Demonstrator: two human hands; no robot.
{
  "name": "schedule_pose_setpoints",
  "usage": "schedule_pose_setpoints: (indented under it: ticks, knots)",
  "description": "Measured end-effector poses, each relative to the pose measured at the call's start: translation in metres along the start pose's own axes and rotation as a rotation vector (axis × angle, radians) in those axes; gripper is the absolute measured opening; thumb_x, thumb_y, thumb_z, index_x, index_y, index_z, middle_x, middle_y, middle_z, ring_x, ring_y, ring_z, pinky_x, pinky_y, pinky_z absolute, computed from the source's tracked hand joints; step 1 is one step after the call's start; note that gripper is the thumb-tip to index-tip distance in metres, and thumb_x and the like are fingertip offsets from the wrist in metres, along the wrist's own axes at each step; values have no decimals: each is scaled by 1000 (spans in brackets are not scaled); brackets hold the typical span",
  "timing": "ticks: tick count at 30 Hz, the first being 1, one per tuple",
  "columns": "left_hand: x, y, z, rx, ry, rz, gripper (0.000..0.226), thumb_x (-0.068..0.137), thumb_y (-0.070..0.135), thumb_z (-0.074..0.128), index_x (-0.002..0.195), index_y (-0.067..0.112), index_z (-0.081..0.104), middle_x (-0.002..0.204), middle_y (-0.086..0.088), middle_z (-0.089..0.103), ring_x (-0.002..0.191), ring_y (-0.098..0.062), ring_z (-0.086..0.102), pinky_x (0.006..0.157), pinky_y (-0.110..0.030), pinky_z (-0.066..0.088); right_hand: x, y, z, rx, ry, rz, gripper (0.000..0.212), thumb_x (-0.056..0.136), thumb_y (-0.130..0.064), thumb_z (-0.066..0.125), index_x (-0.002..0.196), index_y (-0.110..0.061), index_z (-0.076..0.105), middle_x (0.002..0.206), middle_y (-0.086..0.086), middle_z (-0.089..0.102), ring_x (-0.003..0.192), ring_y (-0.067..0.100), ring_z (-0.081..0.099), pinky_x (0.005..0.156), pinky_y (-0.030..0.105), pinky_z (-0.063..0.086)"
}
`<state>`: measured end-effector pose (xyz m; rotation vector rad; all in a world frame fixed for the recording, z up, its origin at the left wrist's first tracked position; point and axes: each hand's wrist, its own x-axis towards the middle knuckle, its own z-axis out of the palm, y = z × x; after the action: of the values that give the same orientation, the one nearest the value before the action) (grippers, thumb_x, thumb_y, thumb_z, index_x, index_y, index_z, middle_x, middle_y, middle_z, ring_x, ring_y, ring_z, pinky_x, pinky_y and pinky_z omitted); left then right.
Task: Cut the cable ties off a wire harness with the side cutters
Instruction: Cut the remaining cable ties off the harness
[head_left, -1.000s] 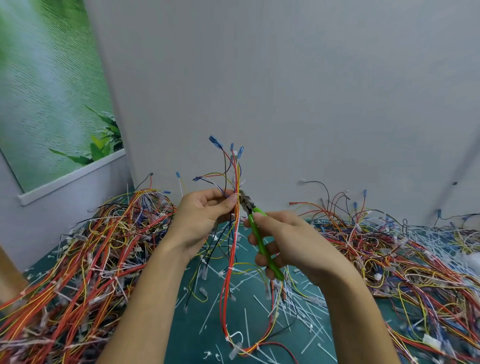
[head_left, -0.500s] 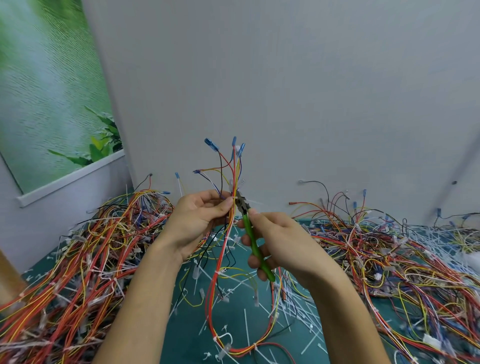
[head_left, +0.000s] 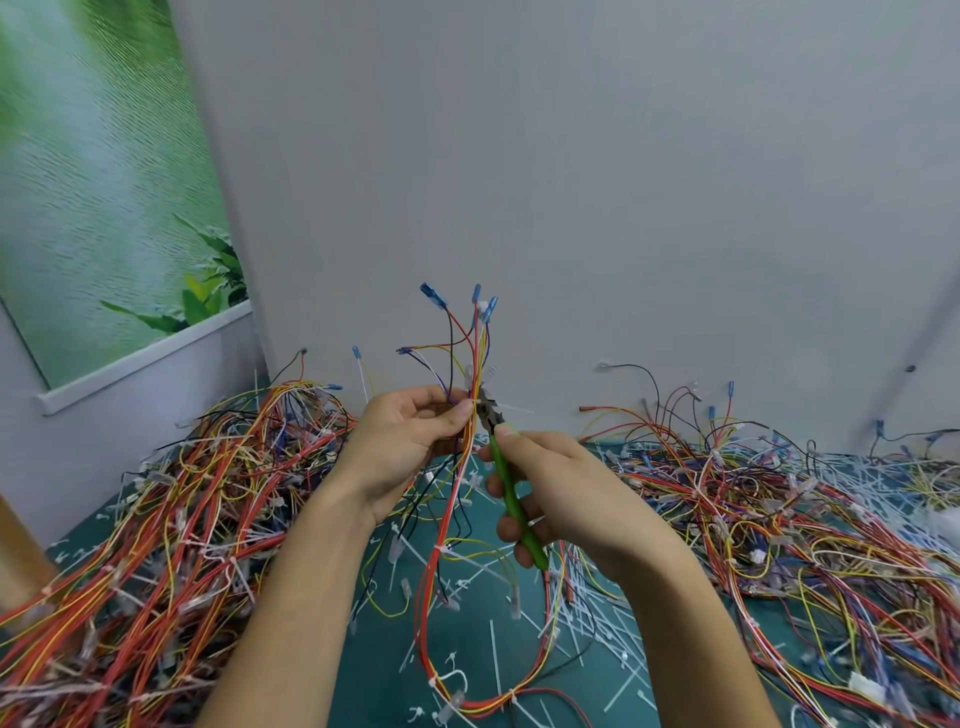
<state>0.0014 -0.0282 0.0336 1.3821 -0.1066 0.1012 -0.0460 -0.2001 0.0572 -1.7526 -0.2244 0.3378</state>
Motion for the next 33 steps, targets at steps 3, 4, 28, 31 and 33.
schedule_pose_setpoints:
  ticks: [3, 4, 28, 31, 33]
  knots:
    - [1, -1, 0, 2, 1, -2, 9, 91, 5, 67, 97, 6, 72, 81, -8, 72, 71, -14, 68, 64, -19, 56, -1, -3, -1, 18, -29, 18, 39, 108, -44, 45, 119, -8, 58, 94, 9, 58, 61, 22, 61, 54, 41, 58]
    - [2, -1, 0, 0, 3, -5, 9, 91, 6, 67, 97, 6, 73, 81, -9, 73, 72, -14, 68, 64, -20, 56, -2, -3, -1, 26, -39, 23, 40, 108, -44, 46, 119, -8, 58, 96, 10, 58, 62, 23, 62, 57, 44, 59]
    - [3, -6, 5, -13, 59, 76, 6, 86, 20, 76, 90, 15, 76, 81, -3, 73, 78, -13, 66, 66, -21, 55, 9, 8, 4, -275, 127, -99, 56, 108, -52, 35, 112, -1, 58, 80, 11, 56, 52, 19, 59, 43, 29, 46]
    - [2, -4, 4, -42, 58, 99, 14, 79, 22, 76, 90, 14, 74, 80, -1, 72, 75, -11, 65, 64, -19, 54, 8, 7, 6, -244, 102, -105, 55, 107, -53, 35, 113, -3, 58, 83, 11, 57, 55, 20, 62, 50, 38, 55]
    - [1, -2, 4, -95, 42, 95, 16, 75, 21, 76, 89, 14, 72, 80, -1, 72, 73, -10, 66, 62, -20, 54, 7, 5, 7, -173, 75, -99, 52, 108, -51, 36, 112, -5, 59, 88, 9, 60, 56, 17, 64, 55, 43, 59]
